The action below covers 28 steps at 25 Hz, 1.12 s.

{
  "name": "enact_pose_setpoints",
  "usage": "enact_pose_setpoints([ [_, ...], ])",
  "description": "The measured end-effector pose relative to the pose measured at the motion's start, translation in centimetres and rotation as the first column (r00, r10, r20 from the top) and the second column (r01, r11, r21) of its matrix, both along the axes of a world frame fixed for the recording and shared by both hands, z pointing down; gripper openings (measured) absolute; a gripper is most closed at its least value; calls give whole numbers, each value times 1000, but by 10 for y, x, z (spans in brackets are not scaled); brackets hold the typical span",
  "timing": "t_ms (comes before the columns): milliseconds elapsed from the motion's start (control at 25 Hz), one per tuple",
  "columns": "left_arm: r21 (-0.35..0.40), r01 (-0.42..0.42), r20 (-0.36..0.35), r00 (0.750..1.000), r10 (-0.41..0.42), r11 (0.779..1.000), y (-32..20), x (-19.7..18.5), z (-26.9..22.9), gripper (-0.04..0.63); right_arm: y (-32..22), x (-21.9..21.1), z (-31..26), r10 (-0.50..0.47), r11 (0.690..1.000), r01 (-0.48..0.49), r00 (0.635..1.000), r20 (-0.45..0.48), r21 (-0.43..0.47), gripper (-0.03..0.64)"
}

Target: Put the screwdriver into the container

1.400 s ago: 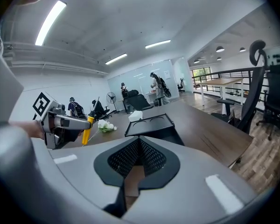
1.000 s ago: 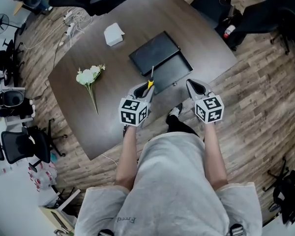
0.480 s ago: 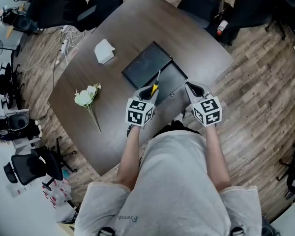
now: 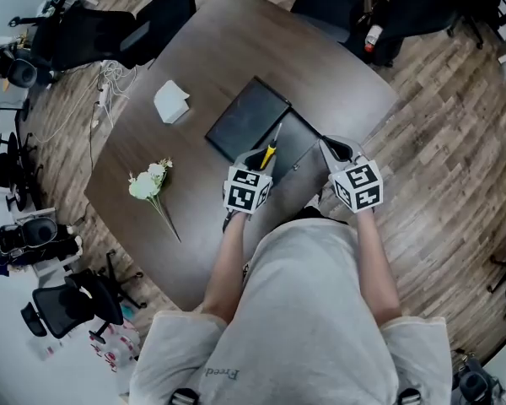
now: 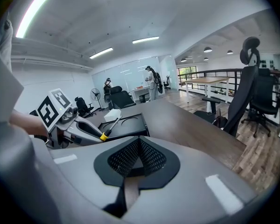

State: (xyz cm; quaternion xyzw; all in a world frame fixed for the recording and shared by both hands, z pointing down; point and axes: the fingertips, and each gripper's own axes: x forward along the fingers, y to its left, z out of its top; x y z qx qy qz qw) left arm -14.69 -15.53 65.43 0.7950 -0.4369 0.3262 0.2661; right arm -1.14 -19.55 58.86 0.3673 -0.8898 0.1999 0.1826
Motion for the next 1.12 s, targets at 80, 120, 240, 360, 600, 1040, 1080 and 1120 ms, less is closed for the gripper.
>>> enact_pose_setpoints([
  [80,-15,-11,3,1000,11,1000,-2,2,7,135,-2,2,3,11,1000,-11,1000,1,-5,2],
  [120,-21,-17,3,1000,17,1000,-3,4,10,135,-3,4,4,18,1000,-18,1000,-3,-7,2],
  [240,-41,-31,-4,1000,31,999,-6,10,17,135,-5,12,10,36,999,-36,999,-10,-19,2],
  [360,-65,-45,-3,999,44,997,-7,16,25,135,-6,15,14,44,998,-45,999,-8,-35,2],
  [600,-111,-57,18,998,60,992,-3,21,42,135,-3,7,19,11,998,-11,1000,-2,-54,1],
  [1040,-166,-55,57,996,65,985,-11,26,58,135,-4,15,29,2,996,-3,1000,-9,-84,1],
  [1080,-174,-55,60,996,66,983,-11,26,59,135,-5,16,30,4,996,-4,1000,-9,-86,0],
  [1120,-182,-55,63,996,67,982,-12,26,61,135,-7,17,30,5,996,-6,1000,-9,-88,1],
])
